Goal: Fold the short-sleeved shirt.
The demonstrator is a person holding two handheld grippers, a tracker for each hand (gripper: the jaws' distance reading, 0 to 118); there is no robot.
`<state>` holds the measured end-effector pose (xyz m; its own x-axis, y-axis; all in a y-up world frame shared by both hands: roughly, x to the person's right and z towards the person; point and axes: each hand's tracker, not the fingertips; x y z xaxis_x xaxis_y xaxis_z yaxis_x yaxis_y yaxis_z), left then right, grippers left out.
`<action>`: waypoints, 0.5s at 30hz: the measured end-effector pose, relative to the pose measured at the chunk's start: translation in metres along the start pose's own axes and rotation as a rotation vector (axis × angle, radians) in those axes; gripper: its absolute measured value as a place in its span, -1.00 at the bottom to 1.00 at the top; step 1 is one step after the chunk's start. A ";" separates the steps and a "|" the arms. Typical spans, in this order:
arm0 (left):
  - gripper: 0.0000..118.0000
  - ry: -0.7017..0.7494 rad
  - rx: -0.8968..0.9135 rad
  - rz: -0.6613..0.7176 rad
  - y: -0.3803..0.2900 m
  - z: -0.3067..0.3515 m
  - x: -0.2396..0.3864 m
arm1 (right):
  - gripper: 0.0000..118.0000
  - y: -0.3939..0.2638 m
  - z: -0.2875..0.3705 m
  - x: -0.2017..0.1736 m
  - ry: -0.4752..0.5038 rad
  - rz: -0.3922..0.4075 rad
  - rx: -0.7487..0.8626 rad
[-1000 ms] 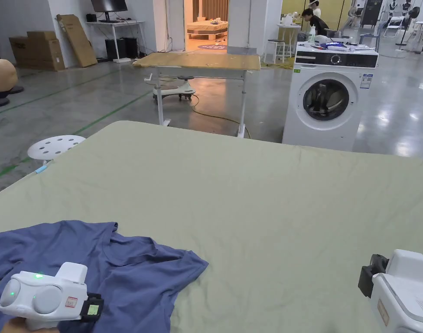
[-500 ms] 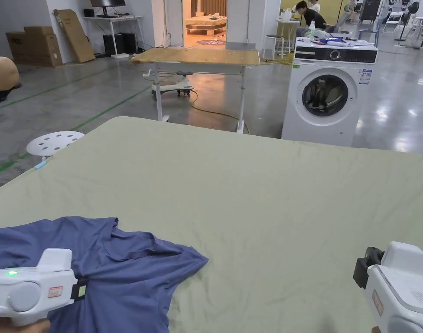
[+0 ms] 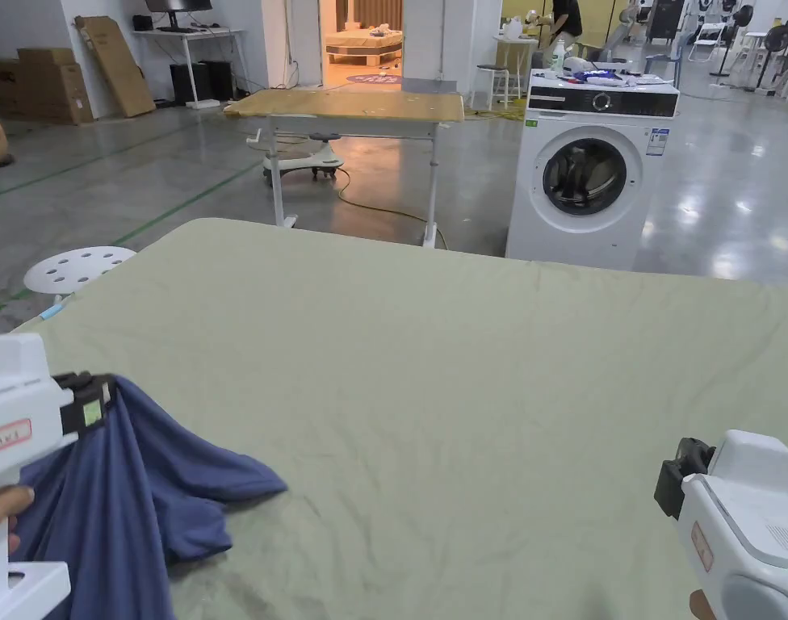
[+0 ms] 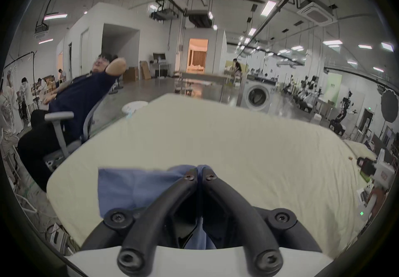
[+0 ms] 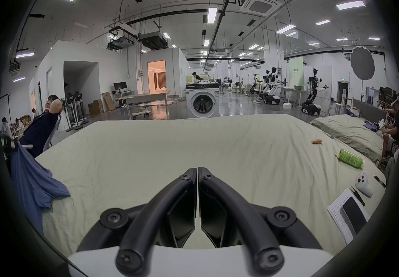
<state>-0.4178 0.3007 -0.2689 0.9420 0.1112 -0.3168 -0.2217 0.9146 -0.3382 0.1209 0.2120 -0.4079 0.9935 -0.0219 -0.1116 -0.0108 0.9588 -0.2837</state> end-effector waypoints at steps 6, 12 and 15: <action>-1.00 -0.095 0.115 -0.075 0.057 0.008 0.042 | -0.99 0.009 0.005 0.011 -0.008 -0.005 0.029; -1.00 -0.267 0.188 -0.117 0.094 0.007 0.112 | -0.99 0.016 0.015 0.026 -0.028 -0.014 0.054; -1.00 -0.350 0.203 -0.168 0.104 0.001 0.156 | -0.99 0.017 0.021 0.036 -0.042 -0.023 0.063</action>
<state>-0.2937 0.4139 -0.3530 0.9971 0.0477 0.0593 -0.0372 0.9852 -0.1673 0.1590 0.2340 -0.3968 0.9973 -0.0338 -0.0654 0.0182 0.9741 -0.2252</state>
